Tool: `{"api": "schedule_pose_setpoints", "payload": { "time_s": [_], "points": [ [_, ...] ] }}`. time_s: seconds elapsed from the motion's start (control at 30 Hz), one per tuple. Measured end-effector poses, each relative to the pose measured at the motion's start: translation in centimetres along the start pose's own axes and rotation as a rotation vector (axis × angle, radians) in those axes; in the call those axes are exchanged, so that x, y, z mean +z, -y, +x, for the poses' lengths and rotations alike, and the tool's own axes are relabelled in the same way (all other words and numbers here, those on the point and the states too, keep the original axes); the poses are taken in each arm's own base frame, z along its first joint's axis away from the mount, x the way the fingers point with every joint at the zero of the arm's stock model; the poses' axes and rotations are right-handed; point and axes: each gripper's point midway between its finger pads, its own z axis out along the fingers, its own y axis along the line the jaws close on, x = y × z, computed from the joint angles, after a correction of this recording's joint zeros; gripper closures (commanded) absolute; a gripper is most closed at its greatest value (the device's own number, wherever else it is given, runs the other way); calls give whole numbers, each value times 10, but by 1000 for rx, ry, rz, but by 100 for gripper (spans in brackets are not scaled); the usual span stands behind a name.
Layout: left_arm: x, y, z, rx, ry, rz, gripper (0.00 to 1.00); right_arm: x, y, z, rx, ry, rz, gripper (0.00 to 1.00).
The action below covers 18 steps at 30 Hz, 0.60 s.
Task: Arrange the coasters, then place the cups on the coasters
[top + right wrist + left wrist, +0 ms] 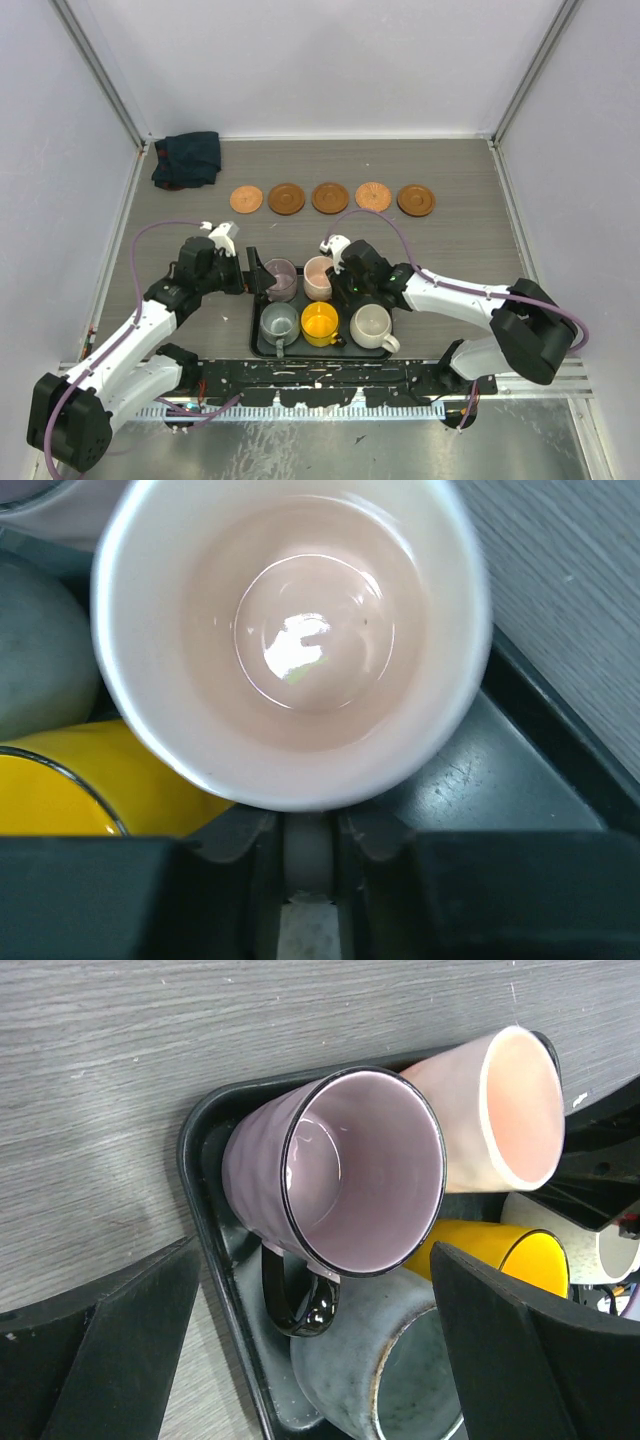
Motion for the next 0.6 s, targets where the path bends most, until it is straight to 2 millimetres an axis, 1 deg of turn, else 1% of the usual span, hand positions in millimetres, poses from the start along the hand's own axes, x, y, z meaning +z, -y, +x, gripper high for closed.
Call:
{"api": "schedule_pose_setpoints", "payload": {
  "time_s": [0.1,0.23,0.6],
  "points": [
    [1,-2,3,-3,-6,-3,2,-1,-5,-6,-15,2,-16,91],
    [1,-3,5,-7,-9,-5,2,0,-5,-5,-22,-8,-17,99],
    [1,-3,5,-7,-6,-2,2,-2,-2,-3,-65,-24,7,99]
  ]
}}
